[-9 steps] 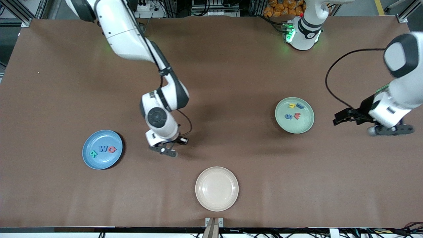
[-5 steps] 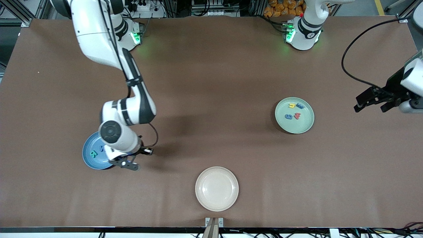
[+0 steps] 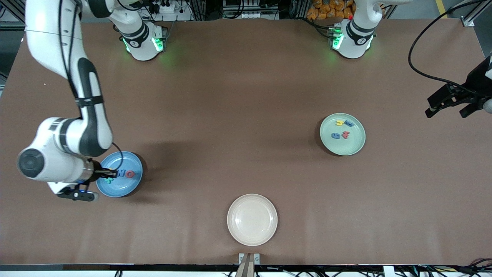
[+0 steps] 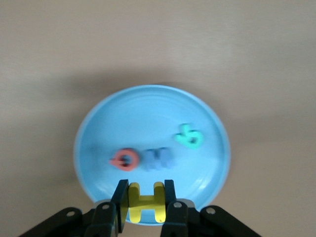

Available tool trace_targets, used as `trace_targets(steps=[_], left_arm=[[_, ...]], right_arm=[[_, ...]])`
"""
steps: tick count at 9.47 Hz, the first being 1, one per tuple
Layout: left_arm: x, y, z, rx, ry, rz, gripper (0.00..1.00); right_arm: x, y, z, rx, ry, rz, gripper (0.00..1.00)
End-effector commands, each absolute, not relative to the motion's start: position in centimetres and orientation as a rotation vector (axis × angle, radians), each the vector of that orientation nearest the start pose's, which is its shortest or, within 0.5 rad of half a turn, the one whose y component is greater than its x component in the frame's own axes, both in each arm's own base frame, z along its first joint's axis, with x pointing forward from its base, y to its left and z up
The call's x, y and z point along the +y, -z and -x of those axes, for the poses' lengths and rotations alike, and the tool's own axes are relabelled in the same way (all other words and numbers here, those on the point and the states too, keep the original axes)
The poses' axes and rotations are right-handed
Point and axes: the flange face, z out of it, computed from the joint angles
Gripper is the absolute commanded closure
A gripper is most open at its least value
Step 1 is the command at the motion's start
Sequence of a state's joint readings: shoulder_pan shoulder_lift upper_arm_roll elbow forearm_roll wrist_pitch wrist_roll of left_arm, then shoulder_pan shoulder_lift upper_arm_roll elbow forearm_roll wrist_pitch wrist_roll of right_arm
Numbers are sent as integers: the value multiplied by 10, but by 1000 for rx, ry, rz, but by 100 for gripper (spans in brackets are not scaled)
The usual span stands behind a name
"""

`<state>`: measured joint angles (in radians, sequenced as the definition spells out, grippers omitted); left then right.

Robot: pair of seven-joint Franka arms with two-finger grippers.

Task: Sort uppercase to blue plate, lowercase to green plate
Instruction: 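Drop the yellow H on the blue plate with the right gripper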

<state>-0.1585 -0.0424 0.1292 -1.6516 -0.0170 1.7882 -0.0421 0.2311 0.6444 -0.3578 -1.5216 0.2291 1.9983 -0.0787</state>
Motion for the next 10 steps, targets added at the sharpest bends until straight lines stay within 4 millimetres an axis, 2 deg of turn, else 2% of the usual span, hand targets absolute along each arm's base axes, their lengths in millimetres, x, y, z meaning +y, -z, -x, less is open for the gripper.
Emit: trace_targets(steps=[1, 2, 3, 4, 7, 9, 10], left_arm=[[-15, -643, -551, -46, 217, 3148, 0], [-28, -642, -549, -17, 178, 3142, 0], [-33, -647, -547, -5, 173, 3144, 0], [-30, -645, -545, -19, 144, 3151, 0], [-31, -650, -545, -53, 146, 3145, 0], [-36, -647, -546, -36, 140, 3140, 0], [-42, -632, -550, -19, 57, 3137, 0]], right_arm=[[-54, -286, -679, 109, -216, 3098, 94], [-52, -285, -680, 114, -214, 3093, 66], [-51, -284, -680, 119, -214, 3090, 5], [-45, -286, -679, 106, -216, 3084, 0], [-36, -320, -667, 60, -170, 3084, 0], [-16, -356, -640, 128, -111, 3152, 0], [-10, -379, -627, 126, -59, 3164, 0]])
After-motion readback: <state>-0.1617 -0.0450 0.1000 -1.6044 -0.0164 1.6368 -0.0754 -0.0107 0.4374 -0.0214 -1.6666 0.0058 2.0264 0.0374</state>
